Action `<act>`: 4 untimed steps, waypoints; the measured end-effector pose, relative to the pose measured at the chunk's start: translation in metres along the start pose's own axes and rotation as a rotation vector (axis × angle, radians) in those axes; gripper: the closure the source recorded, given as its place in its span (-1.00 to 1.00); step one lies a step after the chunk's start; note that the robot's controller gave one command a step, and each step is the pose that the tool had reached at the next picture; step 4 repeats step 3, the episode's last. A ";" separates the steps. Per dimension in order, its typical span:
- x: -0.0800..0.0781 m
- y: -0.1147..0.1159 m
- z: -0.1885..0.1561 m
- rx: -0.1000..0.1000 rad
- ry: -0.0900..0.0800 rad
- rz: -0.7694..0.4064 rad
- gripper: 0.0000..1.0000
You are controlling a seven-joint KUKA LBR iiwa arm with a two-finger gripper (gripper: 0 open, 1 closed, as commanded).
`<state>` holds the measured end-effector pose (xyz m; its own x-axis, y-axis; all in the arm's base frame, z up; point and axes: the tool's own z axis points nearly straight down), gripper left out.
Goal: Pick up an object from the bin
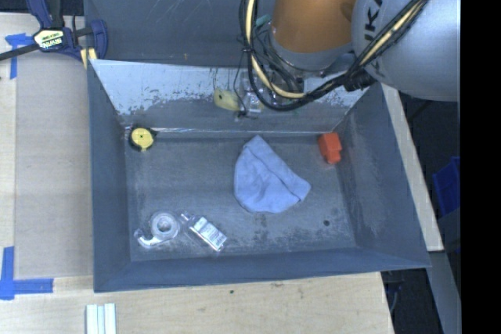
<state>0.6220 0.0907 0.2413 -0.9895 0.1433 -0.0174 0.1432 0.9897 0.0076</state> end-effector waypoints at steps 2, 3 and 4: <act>0.008 0.042 0.070 0.000 -0.002 0.086 1.00; 0.012 0.039 0.089 0.002 0.001 0.075 1.00; 0.012 0.039 0.089 0.002 0.001 0.075 1.00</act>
Offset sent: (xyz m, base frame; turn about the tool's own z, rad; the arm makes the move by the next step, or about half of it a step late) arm -0.0020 0.0207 -0.1713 -0.0132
